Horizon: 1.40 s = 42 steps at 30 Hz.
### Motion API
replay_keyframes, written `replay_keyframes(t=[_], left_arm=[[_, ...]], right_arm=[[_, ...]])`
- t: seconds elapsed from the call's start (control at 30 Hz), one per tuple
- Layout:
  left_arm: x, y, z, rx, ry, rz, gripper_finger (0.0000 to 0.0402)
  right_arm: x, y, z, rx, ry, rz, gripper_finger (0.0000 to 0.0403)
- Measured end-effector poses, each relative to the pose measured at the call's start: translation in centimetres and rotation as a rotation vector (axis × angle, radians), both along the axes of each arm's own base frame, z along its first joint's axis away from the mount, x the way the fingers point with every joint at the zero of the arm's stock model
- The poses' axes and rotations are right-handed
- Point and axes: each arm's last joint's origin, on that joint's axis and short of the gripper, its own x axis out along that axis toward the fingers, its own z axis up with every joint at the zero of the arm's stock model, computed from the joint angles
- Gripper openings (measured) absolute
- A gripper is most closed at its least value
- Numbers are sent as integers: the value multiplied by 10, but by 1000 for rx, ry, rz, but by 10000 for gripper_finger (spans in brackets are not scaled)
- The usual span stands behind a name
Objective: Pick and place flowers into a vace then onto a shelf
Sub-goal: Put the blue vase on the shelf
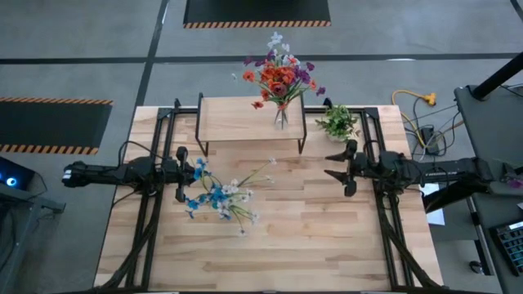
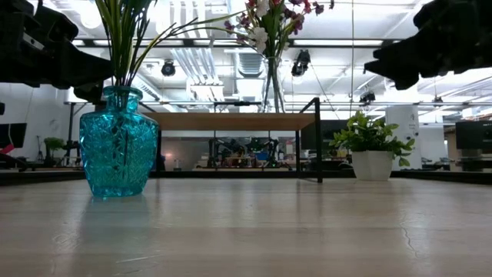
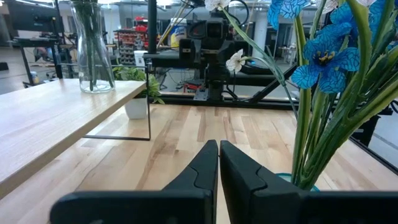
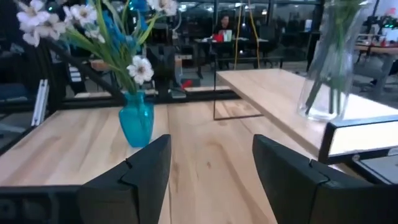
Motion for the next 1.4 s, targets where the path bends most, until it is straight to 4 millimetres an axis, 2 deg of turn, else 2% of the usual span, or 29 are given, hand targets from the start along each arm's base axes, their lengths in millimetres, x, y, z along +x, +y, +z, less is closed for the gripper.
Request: replay_keyframes(t=[0.1,0.2,0.3,0.53,0.7,0.97,1.23,1.4], left_arm=[[0,0,0,0,0,0,1],[0,0,0,-6,-1,0,19],[0,0,0,-17,-3,1,62],[0,0,7,-8,-69,0,193],[0,0,10,-4,-104,0,250],[-1,0,15,-15,-152,0,260],[7,0,4,-51,-18,0,260],[14,-3,10,-49,37,-35,260]], right_arm=[[-1,0,1,-6,-12,-4,219],[-2,0,1,-19,-10,-3,219],[-1,0,0,-22,-6,-2,219],[-1,0,0,-23,-6,-2,219],[-1,0,0,-25,-5,-1,219],[-1,0,0,-21,-6,-1,219],[-1,0,0,-22,-5,-1,219],[-1,0,0,-22,-5,-1,219]])
